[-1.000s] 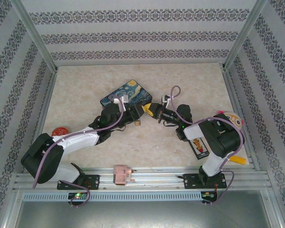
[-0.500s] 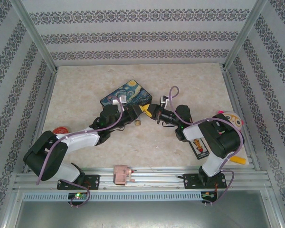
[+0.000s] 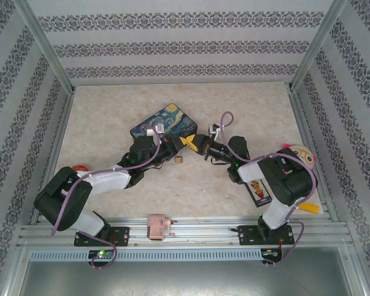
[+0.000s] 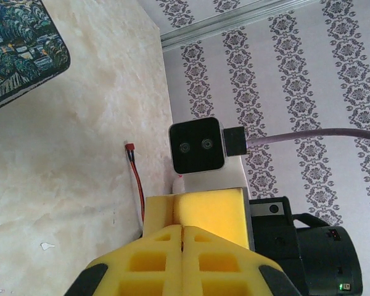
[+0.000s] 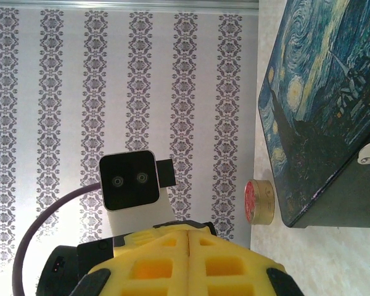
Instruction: Unlock the padlock with the key
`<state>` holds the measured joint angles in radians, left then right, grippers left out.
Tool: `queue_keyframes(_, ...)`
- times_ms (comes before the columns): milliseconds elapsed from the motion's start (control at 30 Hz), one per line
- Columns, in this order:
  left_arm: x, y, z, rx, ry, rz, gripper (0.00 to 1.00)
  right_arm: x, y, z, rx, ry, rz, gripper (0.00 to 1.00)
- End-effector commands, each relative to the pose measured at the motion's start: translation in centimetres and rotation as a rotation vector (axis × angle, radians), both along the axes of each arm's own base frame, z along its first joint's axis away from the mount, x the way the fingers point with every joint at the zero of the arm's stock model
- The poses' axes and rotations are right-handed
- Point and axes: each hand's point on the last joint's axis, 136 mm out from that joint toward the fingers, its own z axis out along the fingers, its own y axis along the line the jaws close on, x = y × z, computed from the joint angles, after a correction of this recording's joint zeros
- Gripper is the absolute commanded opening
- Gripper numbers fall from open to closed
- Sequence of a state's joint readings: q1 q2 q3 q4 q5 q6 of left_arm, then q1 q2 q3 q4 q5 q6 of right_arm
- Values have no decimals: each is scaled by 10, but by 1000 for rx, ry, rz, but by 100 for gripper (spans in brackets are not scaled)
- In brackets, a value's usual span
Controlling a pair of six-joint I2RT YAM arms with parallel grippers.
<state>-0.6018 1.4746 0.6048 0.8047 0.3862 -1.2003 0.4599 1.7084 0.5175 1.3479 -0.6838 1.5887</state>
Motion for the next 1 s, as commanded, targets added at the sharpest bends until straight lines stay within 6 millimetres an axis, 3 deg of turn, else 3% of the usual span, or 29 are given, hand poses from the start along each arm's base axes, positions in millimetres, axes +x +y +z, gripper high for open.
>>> queue_keyframes(0,-3,-1,18,34,-80,-59,0,-5,-13,22,8,-112,-9,11)
queue_keyframes(67,-8,-2,29,89,-120,-105,0,-7,-25,26,-2,-147,-24,20)
queue_keyframes(233,-25,-4,54,264,-201,-232,0,-20,-45,36,-31,-240,-37,26)
queue_keyframes(300,-31,-4,64,311,-234,-277,0,-28,-48,42,-39,-279,-32,39)
queue_keyframes(467,-41,-11,77,353,-271,-378,0,-56,-44,74,-43,-450,11,37)
queue_keyframes(733,-48,-15,92,384,-340,-436,0,-78,-46,95,-97,-562,5,31)
queue_keyframes(967,-52,-20,99,360,-365,-457,0,-85,-38,104,-117,-592,37,31)
